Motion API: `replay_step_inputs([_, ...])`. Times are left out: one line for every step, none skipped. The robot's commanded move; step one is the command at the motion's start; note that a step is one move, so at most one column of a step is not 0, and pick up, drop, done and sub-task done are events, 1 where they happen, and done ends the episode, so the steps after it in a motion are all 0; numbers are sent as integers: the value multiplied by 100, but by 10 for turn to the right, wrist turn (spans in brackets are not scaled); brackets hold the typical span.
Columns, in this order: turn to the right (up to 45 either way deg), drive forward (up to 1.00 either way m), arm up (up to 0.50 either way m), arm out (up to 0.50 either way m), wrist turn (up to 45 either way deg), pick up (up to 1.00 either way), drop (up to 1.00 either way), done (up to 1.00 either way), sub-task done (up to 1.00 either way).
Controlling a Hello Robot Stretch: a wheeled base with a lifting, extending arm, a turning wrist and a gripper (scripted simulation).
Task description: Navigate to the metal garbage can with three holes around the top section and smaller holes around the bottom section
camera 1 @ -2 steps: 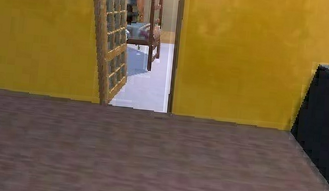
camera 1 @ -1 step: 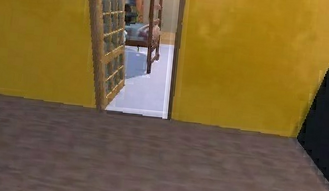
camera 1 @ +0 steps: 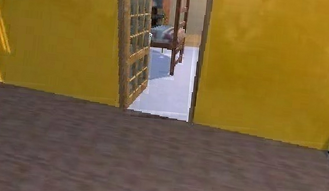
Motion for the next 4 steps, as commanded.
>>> replay_step_inputs([0,100,0,0,0,0,0,0,0])
replay_step_inputs([0,100,0,0,0,0,0,0,0])
replay_step_inputs([-330,0,0,0,0,0,0,0,0])
replay_step_inputs([0,5,0,0,0,0,0,0,0])
